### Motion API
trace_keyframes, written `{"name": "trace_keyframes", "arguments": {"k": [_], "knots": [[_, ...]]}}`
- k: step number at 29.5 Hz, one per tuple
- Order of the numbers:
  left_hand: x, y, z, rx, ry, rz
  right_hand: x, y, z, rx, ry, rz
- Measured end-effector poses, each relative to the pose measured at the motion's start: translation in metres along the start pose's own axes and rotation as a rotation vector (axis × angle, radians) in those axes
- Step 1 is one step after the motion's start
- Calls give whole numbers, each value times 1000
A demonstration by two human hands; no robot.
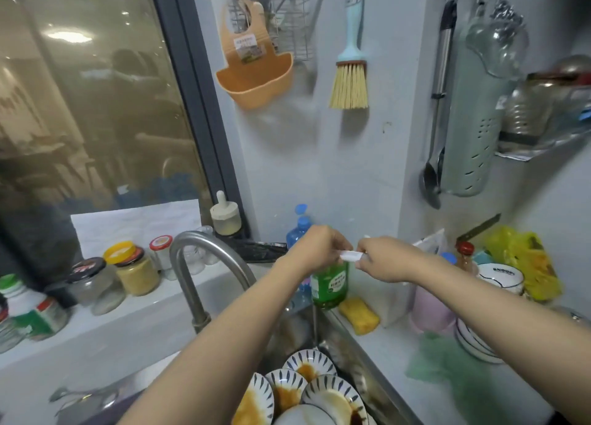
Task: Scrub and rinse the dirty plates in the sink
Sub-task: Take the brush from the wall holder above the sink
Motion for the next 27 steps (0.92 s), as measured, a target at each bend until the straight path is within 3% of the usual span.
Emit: {"name": "trace_keyframes", "arguments": {"k": [4,9,10,14,21,27], "knots": [[15,-65,11,102,54,93,-41,-66,6,28,-196,212],[51,-56,27,-265,239,-37,-74,-114,24,20,-318,436],[60,-50,29,-278,281,-23,-75,-117,27,13,-329,483],[94,-50,54,-112,349,9,-81,-127,56,12,-292,623],[126,-40,88,152,295,86,-81,-133,95,2,-203,660],[131,-42,93,191,222,179,-84,-137,113,-19,-147,650]]}}
Point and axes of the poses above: each hand's wrist, its own z-axis towards the middle knuckle, its own y-axis out of the back of the hand, x = y × z, the point moved 6 cm from there along z, towards the middle knuckle, and after that the axes turned 13 degrees about -y, right-handed, at the moved point
